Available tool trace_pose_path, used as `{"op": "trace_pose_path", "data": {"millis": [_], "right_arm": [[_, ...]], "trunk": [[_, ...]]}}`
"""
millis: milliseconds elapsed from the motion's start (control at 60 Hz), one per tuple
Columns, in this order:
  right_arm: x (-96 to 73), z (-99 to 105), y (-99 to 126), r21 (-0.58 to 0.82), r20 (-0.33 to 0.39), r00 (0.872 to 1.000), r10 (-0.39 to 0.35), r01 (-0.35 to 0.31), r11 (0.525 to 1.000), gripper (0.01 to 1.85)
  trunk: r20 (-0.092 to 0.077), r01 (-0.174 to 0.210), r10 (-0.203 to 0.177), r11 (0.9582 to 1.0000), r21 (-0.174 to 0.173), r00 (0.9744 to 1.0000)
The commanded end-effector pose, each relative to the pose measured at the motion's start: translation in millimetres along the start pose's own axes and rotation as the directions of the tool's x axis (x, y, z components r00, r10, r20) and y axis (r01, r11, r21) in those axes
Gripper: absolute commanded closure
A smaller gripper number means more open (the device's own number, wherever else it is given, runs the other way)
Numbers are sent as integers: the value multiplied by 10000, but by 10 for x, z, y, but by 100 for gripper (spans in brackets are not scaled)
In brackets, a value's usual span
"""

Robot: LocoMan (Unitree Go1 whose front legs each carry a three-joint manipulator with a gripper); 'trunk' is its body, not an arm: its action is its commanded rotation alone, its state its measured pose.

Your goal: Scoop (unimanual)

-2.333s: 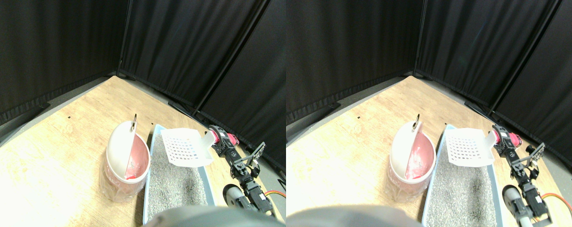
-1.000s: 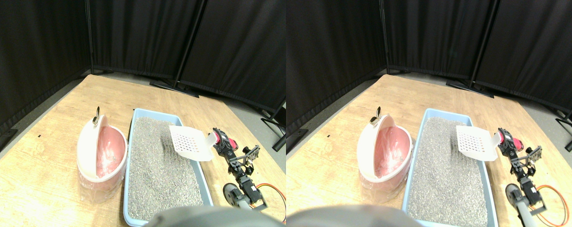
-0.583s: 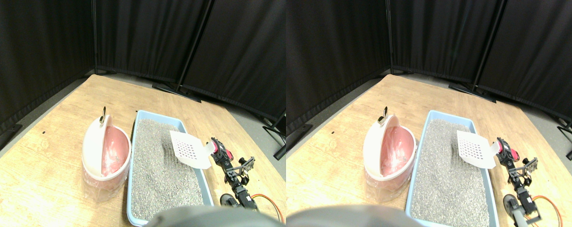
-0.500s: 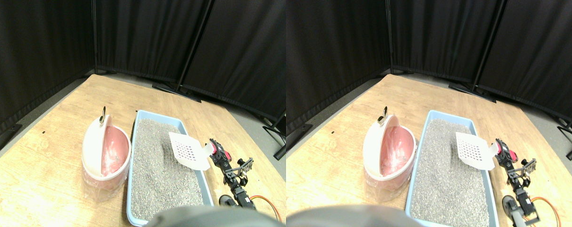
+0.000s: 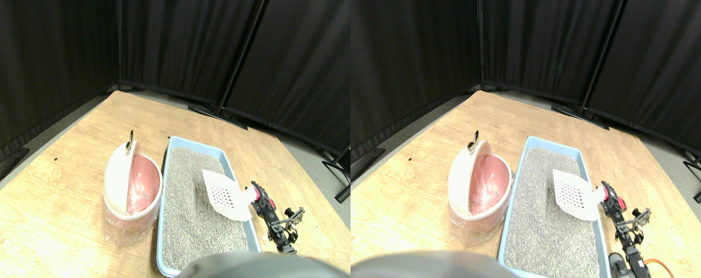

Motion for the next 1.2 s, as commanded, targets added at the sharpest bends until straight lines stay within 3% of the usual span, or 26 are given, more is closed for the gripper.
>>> {"op": "trace_pose_path", "data": {"millis": [17,117,233,250,267,283,333,433,550,633,683,767,1000,1117,1200], "right_arm": [[-5,-1,25,236,185,9991,378,-382,9990,181],[-9,-71,-19,176,-17,9990,449,-449,9988,181],[-25,-112,-62,-253,-455,9988,-190,178,9995,181],[-43,-104,-55,-144,-667,9953,-702,694,9975,181],[-43,-104,-55,-144,-667,9953,-702,694,9975,181],[-56,-98,-49,11,-880,9893,-1168,1173,9931,169],[-72,-97,-50,67,-1270,9823,-1375,1395,9902,139],[-93,-74,-63,60,-2061,9664,-1535,1581,9874,100],[-94,-36,-82,-23,-2315,9581,-1687,1729,9849,76],[-95,35,-100,-30,-2849,9405,-1854,1925,9813,51],[-96,56,-110,-38,-2959,9382,-1792,1864,9825,46],[-121,140,-118,67,-3411,9188,-1985,2136,9769,35],[-248,310,-109,351,-3574,9140,-1919,2185,9752,28],[-356,390,-100,469,-3318,9291,-1636,1894,9808,36],[-458,432,-78,300,-2760,9510,-1392,1533,9877,68]], "trunk": [[-163,-179,176,9997,-171,9997],[-136,-189,187,9996,-201,9997],[-129,-205,202,9995,-237,9997],[-135,-203,200,9995,-242,9997],[-139,-205,201,9995,-252,9997],[-135,-214,210,9994,-262,9997],[-121,-222,219,9994,-272,9997],[-136,-226,223,9994,-262,9997],[-131,-206,202,9994,-261,9997],[-149,-200,196,9994,-277,9997],[-146,-214,210,9994,-285,9997],[-168,-205,201,9994,-262,9997],[-164,-111,108,9998,-171,9998],[-173,2,-4,9999,-108,9998],[-191,103,-104,9999,-34,9998]]}}
